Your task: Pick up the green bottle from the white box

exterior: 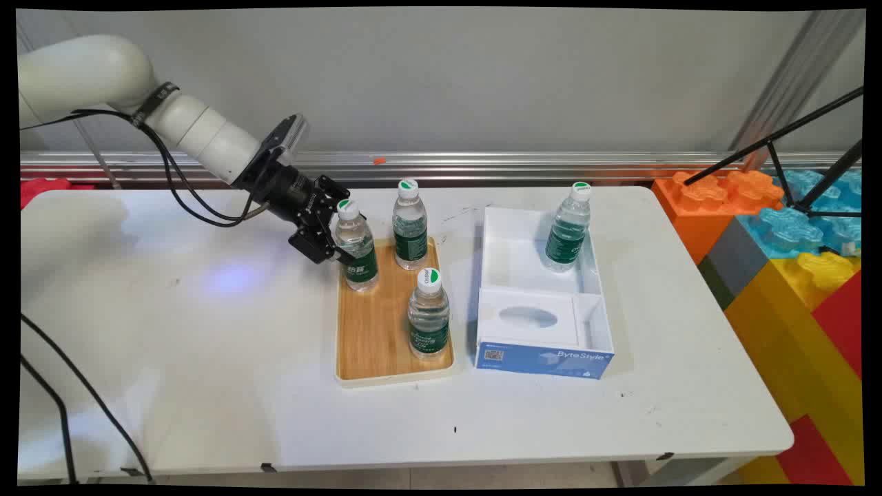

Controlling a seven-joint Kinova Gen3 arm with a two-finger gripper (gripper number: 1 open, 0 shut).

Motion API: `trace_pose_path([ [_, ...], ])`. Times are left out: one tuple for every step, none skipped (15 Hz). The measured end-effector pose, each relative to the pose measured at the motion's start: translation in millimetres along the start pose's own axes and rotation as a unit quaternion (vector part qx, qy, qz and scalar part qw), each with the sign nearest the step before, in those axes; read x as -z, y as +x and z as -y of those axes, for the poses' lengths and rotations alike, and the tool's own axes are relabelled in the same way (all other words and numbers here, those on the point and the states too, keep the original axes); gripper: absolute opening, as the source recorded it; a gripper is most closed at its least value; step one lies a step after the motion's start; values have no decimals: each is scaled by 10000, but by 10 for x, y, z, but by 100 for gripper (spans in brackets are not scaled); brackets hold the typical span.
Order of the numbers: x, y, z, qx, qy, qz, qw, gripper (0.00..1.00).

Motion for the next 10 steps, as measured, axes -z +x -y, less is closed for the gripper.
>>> trace_pose_path([
  [16, 10, -12, 28, -6, 7, 10000, 100],
  [36, 19, -28, 71, -17, 12, 10000, 100],
  [75, 25, -55, 152, -33, 27, 9999, 100],
  [130, 30, -88, 249, -48, 50, 9997, 100],
  [184, 31, -119, 344, -69, 84, 9993, 100],
  [268, 28, -157, 469, -80, 137, 9988, 100],
  [351, 28, -191, 570, -74, 191, 9982, 100],
  [463, 25, -230, 690, -41, 263, 9973, 100],
  [591, 29, -277, 799, 13, 355, 9962, 100],
  [729, 41, -330, 893, 79, 448, 9950, 100],
])
